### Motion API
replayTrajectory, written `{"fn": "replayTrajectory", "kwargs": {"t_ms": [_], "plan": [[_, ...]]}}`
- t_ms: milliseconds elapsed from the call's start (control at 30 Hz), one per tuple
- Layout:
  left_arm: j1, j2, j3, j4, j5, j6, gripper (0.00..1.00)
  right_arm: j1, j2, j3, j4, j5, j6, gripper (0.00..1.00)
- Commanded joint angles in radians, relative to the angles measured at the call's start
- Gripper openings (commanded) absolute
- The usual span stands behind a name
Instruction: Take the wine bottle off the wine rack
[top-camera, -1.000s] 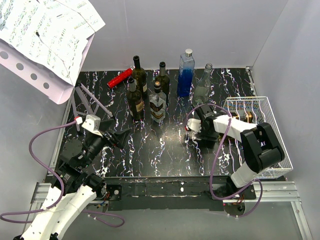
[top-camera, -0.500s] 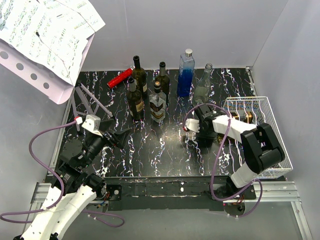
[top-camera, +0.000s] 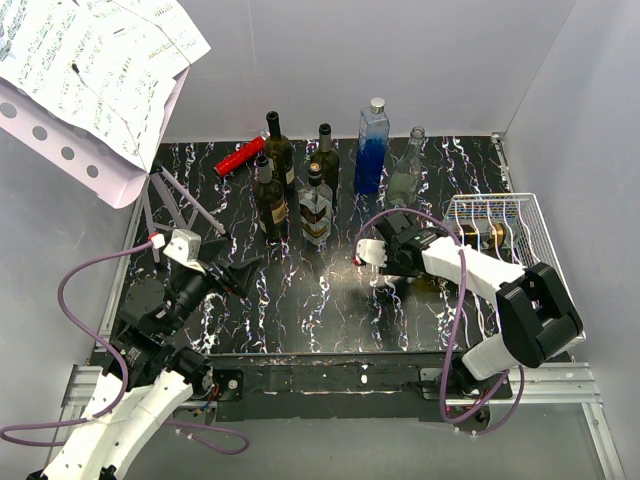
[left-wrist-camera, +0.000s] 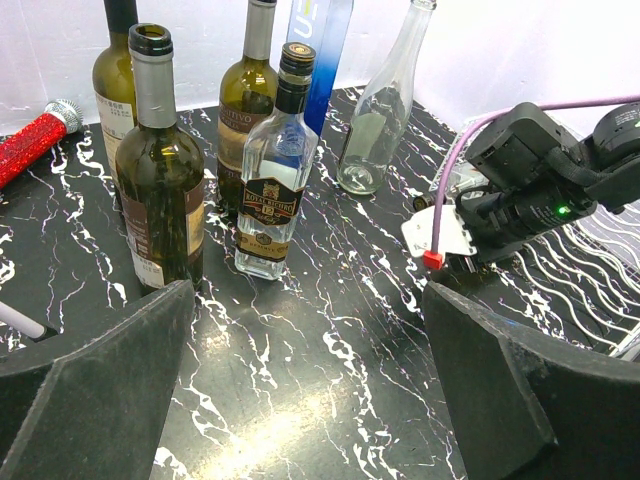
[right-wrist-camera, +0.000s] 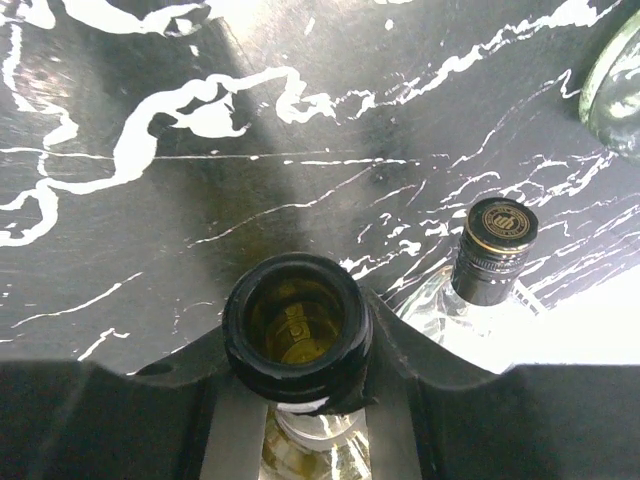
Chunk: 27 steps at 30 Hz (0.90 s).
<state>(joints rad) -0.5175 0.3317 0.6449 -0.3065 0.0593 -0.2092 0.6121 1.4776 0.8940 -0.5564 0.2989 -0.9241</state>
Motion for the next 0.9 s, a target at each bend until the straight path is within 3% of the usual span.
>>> {"fn": "replayTrajectory", "kwargs": {"t_ms": [0, 533, 867], "plan": [[-0.004, -0.006, 0.004, 0.004, -0.010, 0.008, 0.98, 0.043, -0.048, 0.028, -0.056, -0.070, 0.123, 0.01], [-0.004, -0.014, 0.004, 0.004, -0.018, 0.008, 0.98, 0.159, -0.108, 0.157, -0.293, -0.138, 0.160, 0.01], [-0.004, -0.014, 0.006, 0.003, -0.023, 0.008, 0.98, 0.216, -0.100, 0.213, -0.335, -0.198, 0.172, 0.01]]}}
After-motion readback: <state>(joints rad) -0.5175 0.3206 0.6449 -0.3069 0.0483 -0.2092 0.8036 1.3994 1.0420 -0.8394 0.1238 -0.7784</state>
